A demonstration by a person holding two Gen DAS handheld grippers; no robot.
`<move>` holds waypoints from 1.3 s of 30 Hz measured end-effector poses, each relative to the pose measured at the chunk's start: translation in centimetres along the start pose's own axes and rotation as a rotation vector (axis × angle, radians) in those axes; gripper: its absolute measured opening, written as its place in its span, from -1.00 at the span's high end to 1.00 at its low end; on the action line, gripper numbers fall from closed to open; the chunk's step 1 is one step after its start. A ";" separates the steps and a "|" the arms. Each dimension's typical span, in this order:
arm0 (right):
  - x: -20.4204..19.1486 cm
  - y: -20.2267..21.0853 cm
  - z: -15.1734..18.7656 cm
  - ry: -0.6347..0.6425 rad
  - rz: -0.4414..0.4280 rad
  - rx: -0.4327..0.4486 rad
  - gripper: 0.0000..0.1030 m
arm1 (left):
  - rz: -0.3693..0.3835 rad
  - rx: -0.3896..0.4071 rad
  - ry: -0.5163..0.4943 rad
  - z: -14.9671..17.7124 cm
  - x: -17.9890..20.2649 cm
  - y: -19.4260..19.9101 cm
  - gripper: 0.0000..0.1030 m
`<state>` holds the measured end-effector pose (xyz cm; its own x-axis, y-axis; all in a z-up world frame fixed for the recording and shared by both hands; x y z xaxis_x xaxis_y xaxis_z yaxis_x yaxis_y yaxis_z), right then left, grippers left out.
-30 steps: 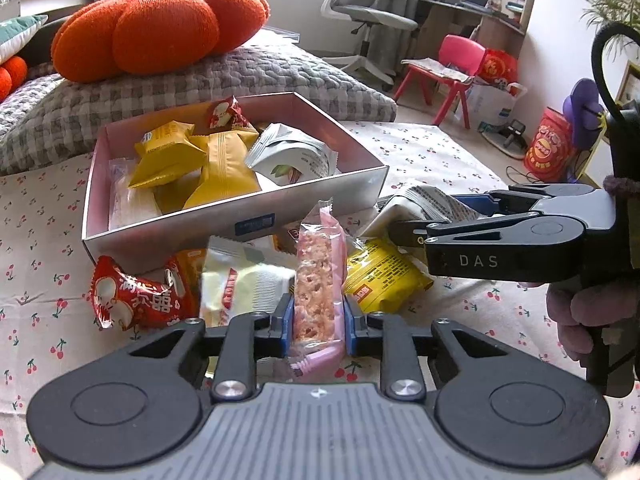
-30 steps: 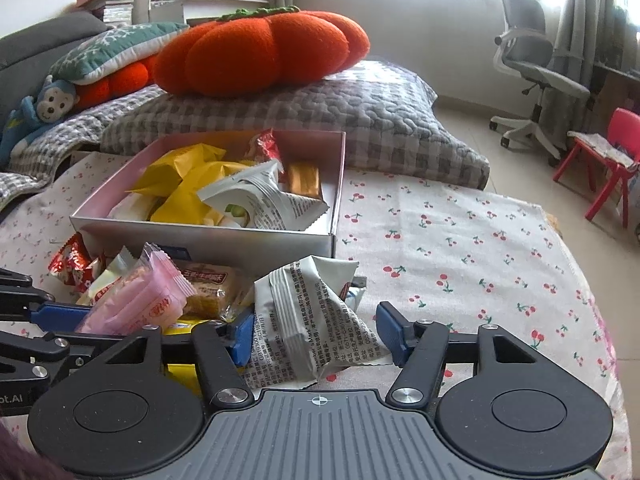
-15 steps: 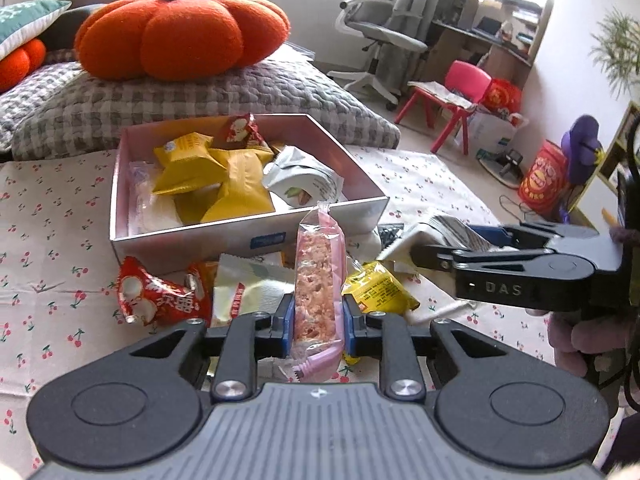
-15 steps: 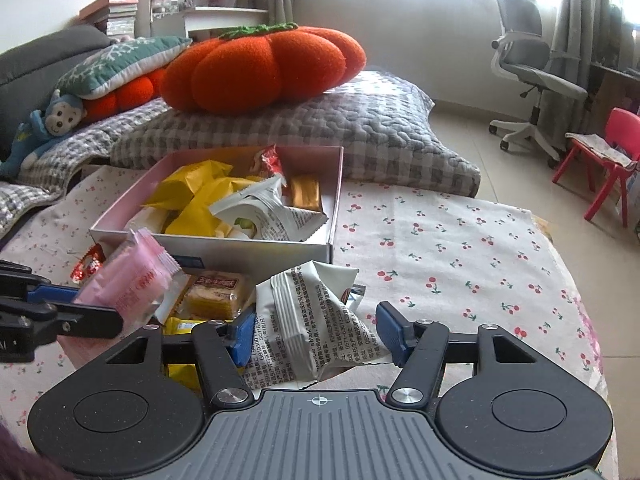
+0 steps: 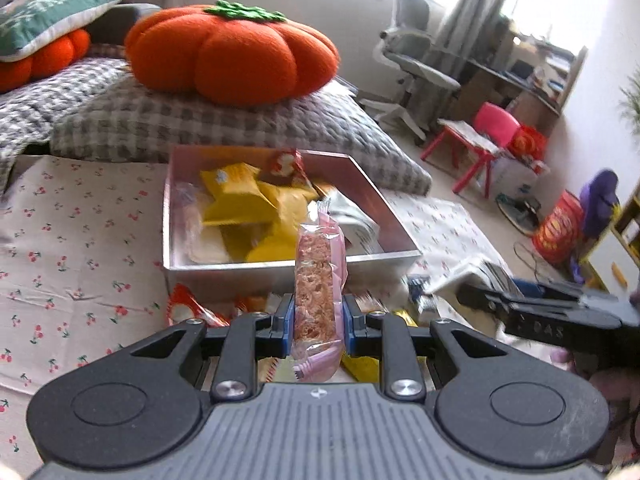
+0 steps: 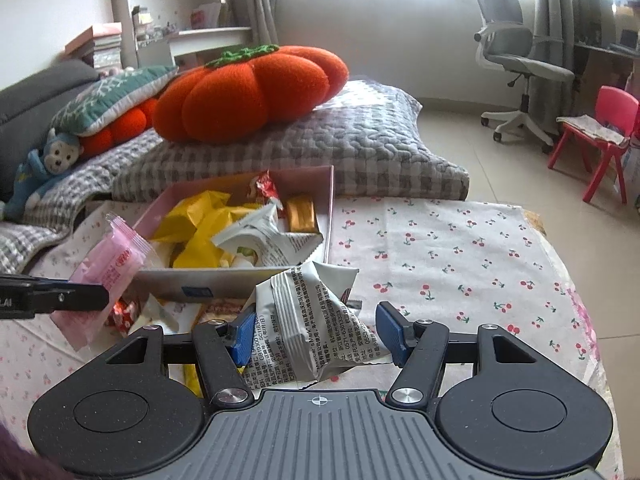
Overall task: Organize snacks
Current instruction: 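Carry the pink wafer bar and white packet over the box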
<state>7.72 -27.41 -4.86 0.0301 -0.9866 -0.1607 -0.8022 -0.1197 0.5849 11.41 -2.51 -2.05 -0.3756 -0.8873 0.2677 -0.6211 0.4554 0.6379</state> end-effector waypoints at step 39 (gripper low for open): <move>-1.9 -11.5 -8.1 -0.147 0.063 0.004 -0.20 | -0.056 -0.006 0.198 -5.0 -7.9 -8.3 0.57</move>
<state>21.76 -25.09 -4.84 -0.1081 -0.9651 -0.2386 -0.8019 -0.0572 0.5947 23.00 0.33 -5.86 -0.1982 -0.9084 0.3681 -0.6328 0.4054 0.6597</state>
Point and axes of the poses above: each gripper's, at about its wrist camera, not at the fingertips, and y roughly against the way its jaws point, x to its right, z to its underside, the point moved 3 cm from there along -y, roughly the way its jaws point, and after that the axes turned 1 degree about -y, right-handed, at the moved point
